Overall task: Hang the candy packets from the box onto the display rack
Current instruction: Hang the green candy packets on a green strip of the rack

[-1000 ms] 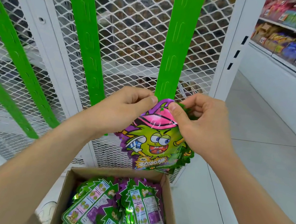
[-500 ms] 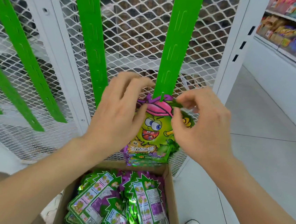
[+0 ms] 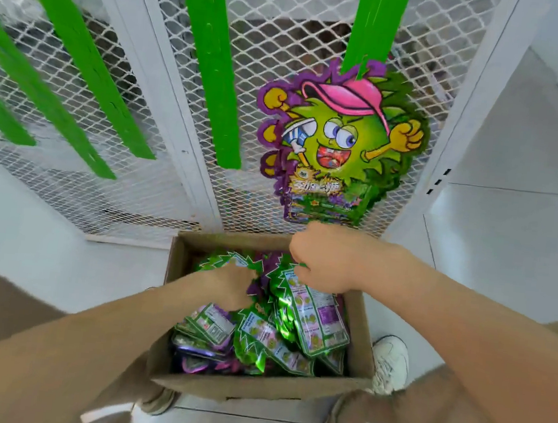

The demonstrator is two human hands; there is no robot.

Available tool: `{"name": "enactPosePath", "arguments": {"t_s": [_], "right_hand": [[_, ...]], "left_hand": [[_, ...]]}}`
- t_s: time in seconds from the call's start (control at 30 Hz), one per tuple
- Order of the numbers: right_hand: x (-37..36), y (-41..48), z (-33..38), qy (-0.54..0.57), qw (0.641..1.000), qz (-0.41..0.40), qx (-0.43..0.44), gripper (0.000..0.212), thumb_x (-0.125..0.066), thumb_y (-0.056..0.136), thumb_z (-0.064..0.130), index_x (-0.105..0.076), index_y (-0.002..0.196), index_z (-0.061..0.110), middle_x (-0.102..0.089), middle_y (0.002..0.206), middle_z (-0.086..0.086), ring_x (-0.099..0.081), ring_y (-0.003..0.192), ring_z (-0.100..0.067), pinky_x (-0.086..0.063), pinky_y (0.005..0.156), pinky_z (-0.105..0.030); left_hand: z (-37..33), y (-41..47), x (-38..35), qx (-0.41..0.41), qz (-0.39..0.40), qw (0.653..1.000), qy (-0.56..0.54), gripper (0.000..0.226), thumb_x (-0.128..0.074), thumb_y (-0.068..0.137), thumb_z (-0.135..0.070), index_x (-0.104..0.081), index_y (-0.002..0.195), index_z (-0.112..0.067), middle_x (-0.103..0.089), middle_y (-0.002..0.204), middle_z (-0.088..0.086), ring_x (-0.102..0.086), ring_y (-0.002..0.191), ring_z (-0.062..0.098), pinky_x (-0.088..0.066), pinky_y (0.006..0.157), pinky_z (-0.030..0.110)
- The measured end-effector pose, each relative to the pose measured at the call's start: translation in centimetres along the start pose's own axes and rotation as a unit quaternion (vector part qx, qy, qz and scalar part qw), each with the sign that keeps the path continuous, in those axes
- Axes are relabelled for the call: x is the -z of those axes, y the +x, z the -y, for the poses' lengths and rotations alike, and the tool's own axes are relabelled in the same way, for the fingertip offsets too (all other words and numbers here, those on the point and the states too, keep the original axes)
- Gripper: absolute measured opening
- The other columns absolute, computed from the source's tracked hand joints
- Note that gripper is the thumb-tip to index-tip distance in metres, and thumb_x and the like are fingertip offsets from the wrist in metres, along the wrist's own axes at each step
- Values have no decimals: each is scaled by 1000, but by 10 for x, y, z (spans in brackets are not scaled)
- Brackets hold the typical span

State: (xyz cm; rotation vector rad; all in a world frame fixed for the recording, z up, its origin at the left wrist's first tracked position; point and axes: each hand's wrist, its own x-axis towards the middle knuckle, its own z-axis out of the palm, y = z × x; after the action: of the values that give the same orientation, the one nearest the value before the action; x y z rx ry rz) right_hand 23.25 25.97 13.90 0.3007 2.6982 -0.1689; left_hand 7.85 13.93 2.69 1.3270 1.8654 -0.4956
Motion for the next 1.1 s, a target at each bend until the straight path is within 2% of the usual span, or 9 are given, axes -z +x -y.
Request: {"name": "enactPosePath", "arguments": {"t_s": [0.13,0.3,0.53,0.63,0.7,0.83,0.97,1.03,1.1], "right_hand": [[-5,10,-3,10,999,33,0,40,-54,103,23,-34,69,19,-40,74,-3,-48,57,-21,-39,52,-31],[-11,16,-4,9,998,61,-22,39,-55,104,21,-33,71,20,-38,77,-2,-49,64,-21,-52,64,-38],[-5,15,3,177,979,99,-29,66,-84,74,65,-53,67,7,-43,52,2,-41,50,-19,-35,52,-33],[-4,15,3,212,975,3,-65,40,-84,76,36,-59,77,5,-54,60,-3,-52,55,-23,-44,49,-34],[4,10,-5,225,969,-50,-93,18,-73,78,16,-64,91,8,-67,76,-8,-65,71,-28,-59,61,-41],[41,-18,-24,264,952,-98,-119,54,-76,85,15,-62,138,16,-69,132,-4,-65,122,-26,-55,100,-37],[70,-53,-30,445,869,-201,-75,10,-75,95,13,-76,102,20,-71,75,15,-65,66,-4,-54,66,-25],[80,-63,-32,472,827,-296,-73,8,-75,93,6,-76,97,13,-70,72,-5,-60,60,-16,-50,62,-37],[90,-68,-34,448,801,-389,-80,24,-75,90,1,-77,95,25,-75,71,1,-63,58,-15,-54,61,-34]], "left_hand": [[0,14,-15,37,-67,990,-119,31,-64,102,-26,-64,96,4,-68,113,36,-70,94,39,-55,91,46],[-7,6,4,56,-43,937,-341,53,-67,94,2,-48,144,5,-73,96,32,-74,65,33,-66,72,48],[-29,-40,66,33,-52,831,-553,26,-58,97,13,-62,123,14,-75,103,33,-81,75,31,-68,68,42],[-28,-68,91,13,-104,786,-610,24,-59,98,12,-61,121,18,-77,94,29,-81,74,32,-68,66,41],[-29,-89,106,-4,-185,799,-572,14,-65,101,-4,-71,109,4,-75,72,10,-75,66,27,-68,70,44],[-33,-122,133,-77,-415,859,-288,28,-68,99,-45,-80,85,-25,-53,59,-10,-53,63,8,-45,60,25],[-38,-136,151,-209,-502,788,-289,20,-71,100,-35,-78,85,-22,-69,78,-4,-65,74,12,-54,75,35],[-42,-139,162,-232,-540,748,-308,14,-69,102,-31,-76,93,-22,-74,84,-5,-69,77,14,-57,74,37],[-48,-143,173,-239,-583,712,-309,14,-64,103,-24,-74,113,-23,-75,101,-10,-69,92,6,-56,82,28]]}}
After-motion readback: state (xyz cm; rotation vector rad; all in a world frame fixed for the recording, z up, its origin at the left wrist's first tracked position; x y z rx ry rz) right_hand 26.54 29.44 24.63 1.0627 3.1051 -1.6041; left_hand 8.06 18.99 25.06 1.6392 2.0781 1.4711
